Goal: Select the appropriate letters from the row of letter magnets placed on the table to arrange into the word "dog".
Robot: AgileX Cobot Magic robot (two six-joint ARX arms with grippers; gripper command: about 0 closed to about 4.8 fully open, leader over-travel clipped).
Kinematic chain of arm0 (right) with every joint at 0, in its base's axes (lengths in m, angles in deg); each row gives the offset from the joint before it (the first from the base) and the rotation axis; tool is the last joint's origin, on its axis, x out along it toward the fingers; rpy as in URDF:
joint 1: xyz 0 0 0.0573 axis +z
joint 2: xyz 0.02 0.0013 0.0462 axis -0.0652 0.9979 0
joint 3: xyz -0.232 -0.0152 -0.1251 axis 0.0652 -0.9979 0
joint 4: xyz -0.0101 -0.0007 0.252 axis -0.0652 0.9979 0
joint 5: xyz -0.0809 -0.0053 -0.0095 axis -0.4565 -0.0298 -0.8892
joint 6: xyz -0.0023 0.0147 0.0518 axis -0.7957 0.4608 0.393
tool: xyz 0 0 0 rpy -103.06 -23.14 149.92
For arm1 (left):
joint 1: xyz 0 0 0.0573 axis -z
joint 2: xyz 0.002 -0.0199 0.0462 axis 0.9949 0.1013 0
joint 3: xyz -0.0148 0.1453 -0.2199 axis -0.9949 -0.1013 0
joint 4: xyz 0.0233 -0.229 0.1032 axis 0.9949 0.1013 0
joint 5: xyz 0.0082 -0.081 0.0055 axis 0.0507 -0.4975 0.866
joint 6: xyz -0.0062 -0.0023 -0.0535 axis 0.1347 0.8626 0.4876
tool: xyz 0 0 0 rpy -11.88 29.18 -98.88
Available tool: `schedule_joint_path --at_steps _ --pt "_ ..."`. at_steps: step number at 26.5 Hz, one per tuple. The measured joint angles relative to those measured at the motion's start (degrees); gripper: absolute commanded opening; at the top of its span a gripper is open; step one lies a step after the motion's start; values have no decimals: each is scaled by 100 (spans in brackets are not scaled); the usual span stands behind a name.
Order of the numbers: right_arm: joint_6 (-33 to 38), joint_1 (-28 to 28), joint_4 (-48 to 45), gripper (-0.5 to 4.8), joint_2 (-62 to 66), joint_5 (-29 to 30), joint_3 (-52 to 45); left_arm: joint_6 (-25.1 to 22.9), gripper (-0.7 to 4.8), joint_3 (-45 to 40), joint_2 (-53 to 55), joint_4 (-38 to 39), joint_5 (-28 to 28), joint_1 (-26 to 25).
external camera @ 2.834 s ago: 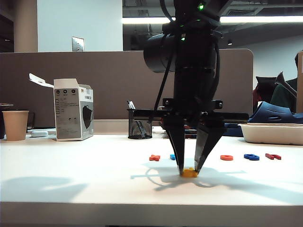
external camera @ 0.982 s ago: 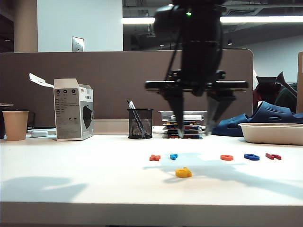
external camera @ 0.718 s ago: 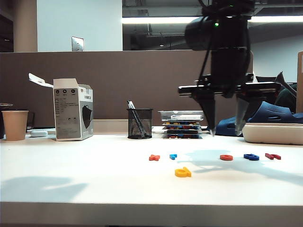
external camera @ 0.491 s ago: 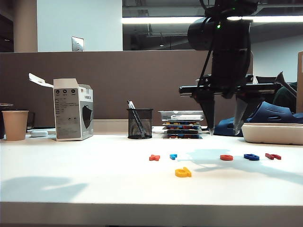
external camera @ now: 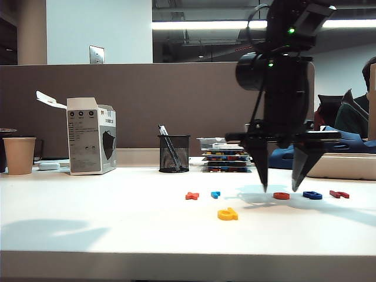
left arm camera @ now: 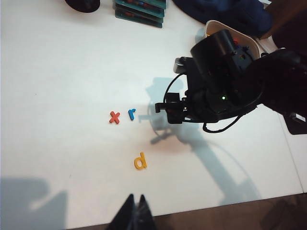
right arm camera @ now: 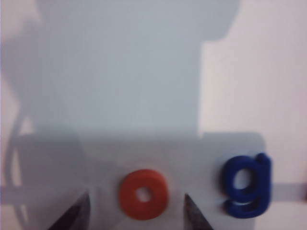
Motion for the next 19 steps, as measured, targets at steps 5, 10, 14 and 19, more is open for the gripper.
schedule_joint_path --at_steps 5,10,14,19 --pt "-160 -146 35 243 -4 284 -2 0 -6 0 0 0 0 0" --pt "-164 -142 -11 243 -4 319 0 0 -6 0 0 -2 -2 2" --pt "-164 -146 -83 243 -4 317 -2 0 -6 0 0 0 0 2" --pt "-284 -146 -118 243 0 341 -2 0 -6 0 0 0 0 2"
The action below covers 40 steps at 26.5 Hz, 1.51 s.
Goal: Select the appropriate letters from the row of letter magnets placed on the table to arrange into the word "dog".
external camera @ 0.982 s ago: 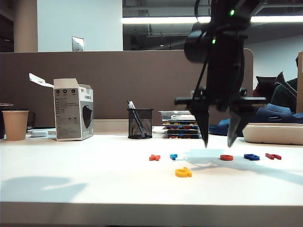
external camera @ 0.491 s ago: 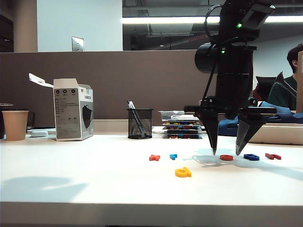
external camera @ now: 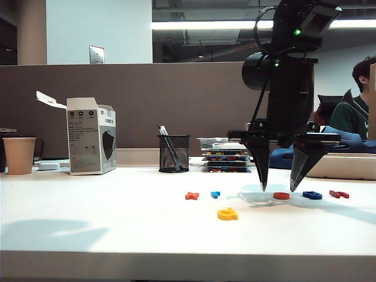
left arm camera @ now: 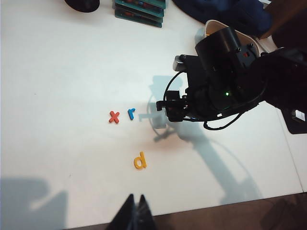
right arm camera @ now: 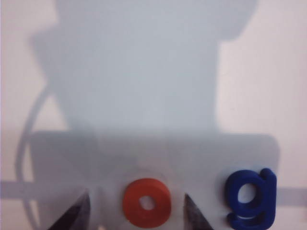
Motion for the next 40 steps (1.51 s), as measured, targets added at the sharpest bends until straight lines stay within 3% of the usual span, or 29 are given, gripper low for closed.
schedule_joint_path --at_steps 19,21,40 --pt "-68 0 144 238 146 85 37 0 -6 0 0 -2 0 0" --pt "-68 0 170 209 146 85 37 0 -6 0 0 0 0 0" --pt "-66 -160 181 198 146 107 42 0 -6 0 0 0 0 0"
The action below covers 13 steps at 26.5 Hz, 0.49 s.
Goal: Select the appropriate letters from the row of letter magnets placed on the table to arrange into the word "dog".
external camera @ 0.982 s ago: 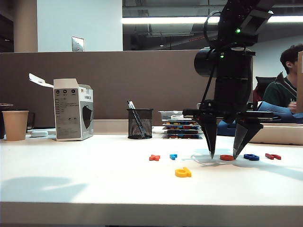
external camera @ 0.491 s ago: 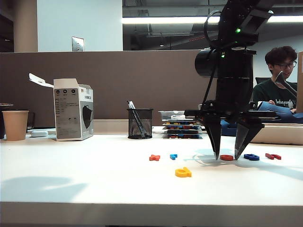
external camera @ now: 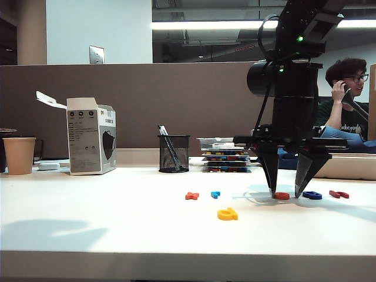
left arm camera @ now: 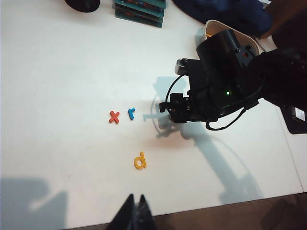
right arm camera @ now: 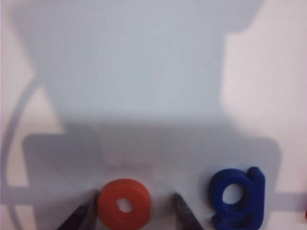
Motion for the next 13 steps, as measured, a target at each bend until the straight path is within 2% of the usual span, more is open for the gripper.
schedule_joint_path --at_steps 13 --pt "70 0 92 198 0 11 7 0 -6 0 0 0 0 0"
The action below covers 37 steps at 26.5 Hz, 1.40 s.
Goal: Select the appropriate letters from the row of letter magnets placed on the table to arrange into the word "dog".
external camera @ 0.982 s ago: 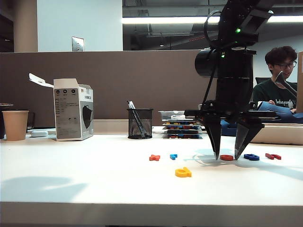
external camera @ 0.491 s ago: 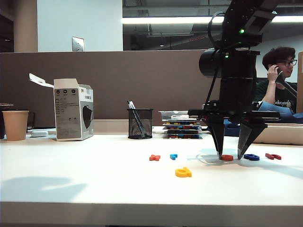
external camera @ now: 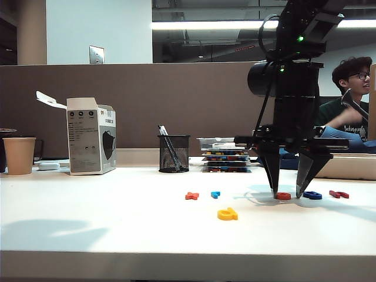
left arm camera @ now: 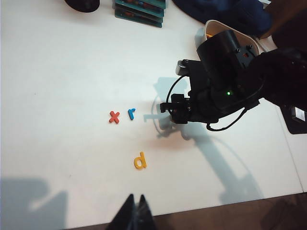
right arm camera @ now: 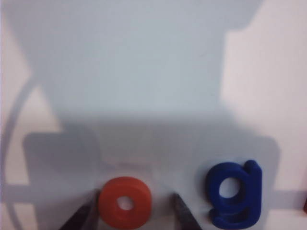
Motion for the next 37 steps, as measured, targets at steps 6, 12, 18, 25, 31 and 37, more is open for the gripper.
schedule_joint_path --at_steps 6,12,18,25,31,37 --pt "17 0 37 171 -2 52 0 0 -6 0 0 0 0 0" --pt "35 -7 15 133 -2 85 0 0 -6 0 0 -2 0 0" --pt "37 -9 13 133 -2 94 -2 0 -6 0 0 -2 0 0" --pt "37 -9 11 92 -4 96 0 0 -6 0 0 0 0 0" --pt "37 -9 9 94 -4 96 0 0 -6 0 0 0 0 0" --pt "37 -9 13 94 -4 94 0 0 -6 0 0 0 0 0"
